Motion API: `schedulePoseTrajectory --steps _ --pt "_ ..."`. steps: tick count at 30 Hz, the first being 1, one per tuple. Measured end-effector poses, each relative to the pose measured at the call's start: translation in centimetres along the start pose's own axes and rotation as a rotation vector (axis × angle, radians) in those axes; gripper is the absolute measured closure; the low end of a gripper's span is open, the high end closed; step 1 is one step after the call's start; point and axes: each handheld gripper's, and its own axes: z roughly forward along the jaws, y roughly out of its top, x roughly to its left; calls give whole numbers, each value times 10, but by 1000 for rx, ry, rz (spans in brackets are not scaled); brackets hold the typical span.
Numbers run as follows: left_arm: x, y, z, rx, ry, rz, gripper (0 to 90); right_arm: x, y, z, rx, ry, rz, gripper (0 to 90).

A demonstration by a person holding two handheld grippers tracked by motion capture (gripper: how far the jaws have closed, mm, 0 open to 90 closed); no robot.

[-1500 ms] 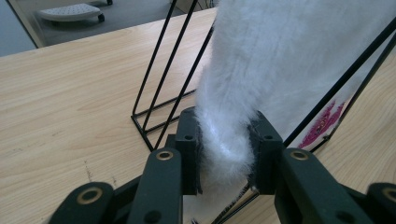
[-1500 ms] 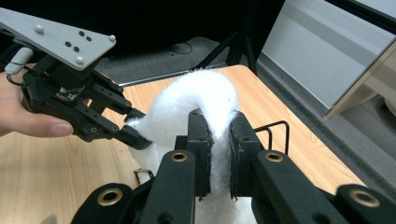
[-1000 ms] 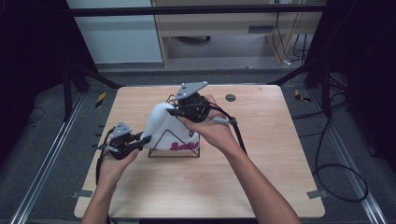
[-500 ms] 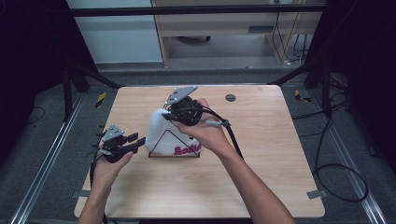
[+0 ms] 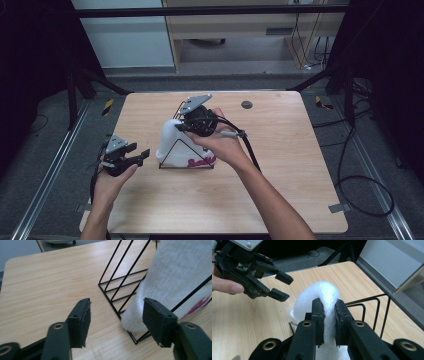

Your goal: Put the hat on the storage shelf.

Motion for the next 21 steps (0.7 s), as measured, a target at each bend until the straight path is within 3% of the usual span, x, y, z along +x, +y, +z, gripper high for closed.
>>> schedulePoseTrajectory --steps 2,5,8,10,18,21 --pt "0 -1 1 6 8 0 345 0 0 0 1 1 2 797" --pt "1 -6 3 28 37 7 244 0 -1 -1 -1 1 2 767" --pt "4 -11 5 44 53 -10 196 0 -1 -3 -2 3 6 756" --pt "7 -17 5 68 100 2 168 0 -1 -5 -8 0 11 734" --pt "10 -37 14 125 114 -10 98 -2 -2 -16 -15 -14 20 698" --pt "11 -39 16 145 127 3 85 -3 -3 -26 -26 -24 29 677"
